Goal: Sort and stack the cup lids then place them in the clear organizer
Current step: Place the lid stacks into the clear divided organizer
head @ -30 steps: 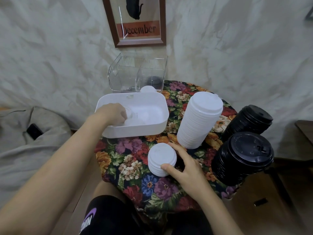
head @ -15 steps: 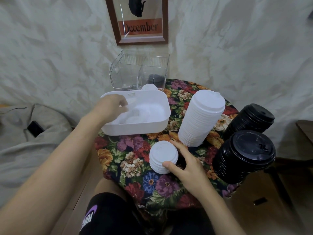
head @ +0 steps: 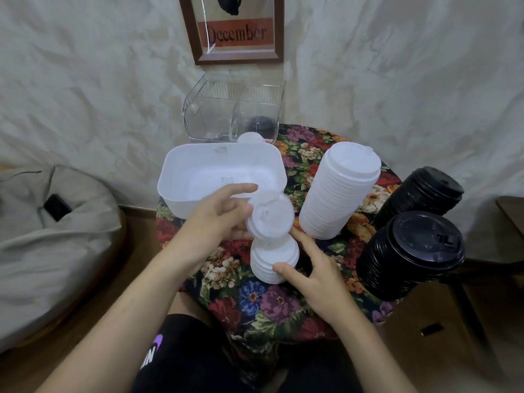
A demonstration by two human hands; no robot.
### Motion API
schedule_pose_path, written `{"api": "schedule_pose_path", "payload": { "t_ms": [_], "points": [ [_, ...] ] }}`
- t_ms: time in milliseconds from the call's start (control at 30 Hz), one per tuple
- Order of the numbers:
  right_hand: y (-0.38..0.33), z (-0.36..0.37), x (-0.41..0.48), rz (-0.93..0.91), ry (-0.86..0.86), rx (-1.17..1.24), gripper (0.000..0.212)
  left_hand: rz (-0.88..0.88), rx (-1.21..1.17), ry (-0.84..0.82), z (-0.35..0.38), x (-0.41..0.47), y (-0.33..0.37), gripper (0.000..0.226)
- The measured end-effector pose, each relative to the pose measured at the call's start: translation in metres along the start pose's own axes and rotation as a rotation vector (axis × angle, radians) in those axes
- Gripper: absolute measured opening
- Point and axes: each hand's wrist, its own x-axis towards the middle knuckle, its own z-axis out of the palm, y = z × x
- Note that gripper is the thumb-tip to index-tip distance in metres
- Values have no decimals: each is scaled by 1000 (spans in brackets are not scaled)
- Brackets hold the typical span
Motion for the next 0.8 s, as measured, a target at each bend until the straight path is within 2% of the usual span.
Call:
{"api": "schedule_pose_path", "payload": {
  "t_ms": [133, 233, 333, 433, 567, 700, 800],
  "points": [
    [2, 0, 0, -16, -6, 4, 65, -98, 77, 24, 0, -4, -27, 29],
    [1, 0, 0, -18, -11, 3, 62, -72, 176, 26, 1, -5, -36, 29],
    [0, 0, 0, -24, -11, 25, 72, -36, 240, -14, 4, -6, -35, 29],
    [-2, 0, -1, -19, -26, 66, 82, 7, 335, -85, 5, -5, -38, 39],
    [-3, -1, -1, 1, -32, 94, 91, 30, 420, -77, 5, 0, -42, 43],
    [-1, -2, 0, -19, -34, 79, 89, 56, 481, -112, 5, -1, -42, 46],
    [-2, -4, 1, -44, -53, 56, 76, 62, 499, -149, 5, -4, -43, 46]
  ]
}}
